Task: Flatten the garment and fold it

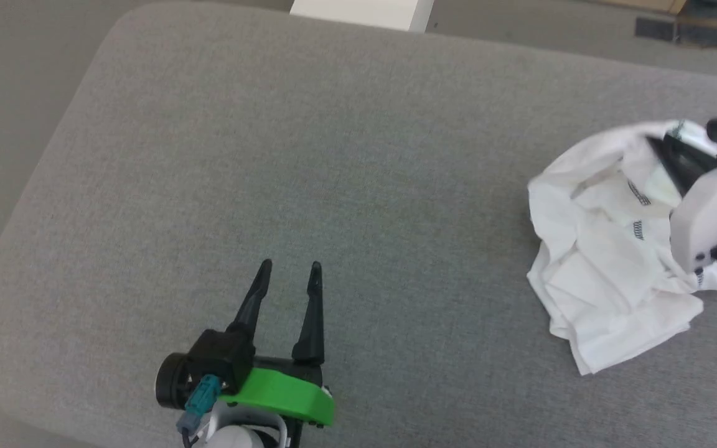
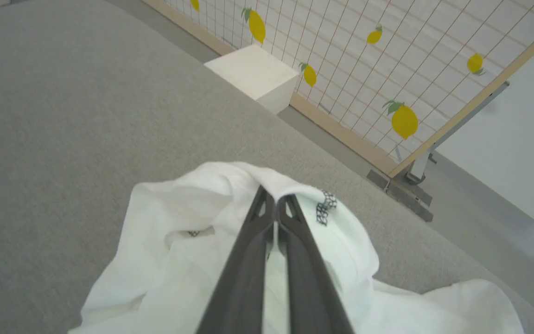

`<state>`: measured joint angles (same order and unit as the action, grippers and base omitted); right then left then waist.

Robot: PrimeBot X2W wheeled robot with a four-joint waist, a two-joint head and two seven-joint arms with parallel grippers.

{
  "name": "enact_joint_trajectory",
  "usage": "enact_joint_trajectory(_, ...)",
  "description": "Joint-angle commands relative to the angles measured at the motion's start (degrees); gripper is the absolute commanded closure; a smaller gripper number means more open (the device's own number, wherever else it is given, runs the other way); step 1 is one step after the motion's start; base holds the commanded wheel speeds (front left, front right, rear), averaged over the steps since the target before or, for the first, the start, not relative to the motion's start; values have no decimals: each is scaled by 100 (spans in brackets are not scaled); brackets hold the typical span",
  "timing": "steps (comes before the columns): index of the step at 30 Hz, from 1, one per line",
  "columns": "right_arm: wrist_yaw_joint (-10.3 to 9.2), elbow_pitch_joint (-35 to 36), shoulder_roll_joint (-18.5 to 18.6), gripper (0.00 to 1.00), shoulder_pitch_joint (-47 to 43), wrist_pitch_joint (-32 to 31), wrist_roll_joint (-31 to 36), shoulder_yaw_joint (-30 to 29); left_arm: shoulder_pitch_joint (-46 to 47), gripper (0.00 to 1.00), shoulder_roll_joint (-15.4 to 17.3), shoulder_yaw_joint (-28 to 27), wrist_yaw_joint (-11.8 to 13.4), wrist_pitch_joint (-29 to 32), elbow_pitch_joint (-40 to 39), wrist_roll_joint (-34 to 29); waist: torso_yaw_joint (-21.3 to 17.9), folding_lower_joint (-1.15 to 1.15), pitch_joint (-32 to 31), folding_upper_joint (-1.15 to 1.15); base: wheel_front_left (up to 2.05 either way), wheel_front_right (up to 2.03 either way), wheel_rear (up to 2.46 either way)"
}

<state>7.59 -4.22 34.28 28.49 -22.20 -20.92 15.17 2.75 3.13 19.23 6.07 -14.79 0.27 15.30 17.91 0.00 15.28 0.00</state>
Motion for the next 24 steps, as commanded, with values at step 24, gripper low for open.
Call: enact_joint_trajectory(24, -10, 1391, -1566, 100, -1062, 109, -894, 2736, -344, 0, 4, -439, -221, -21, 51, -111, -445, 0, -655, 0, 0, 0, 0)
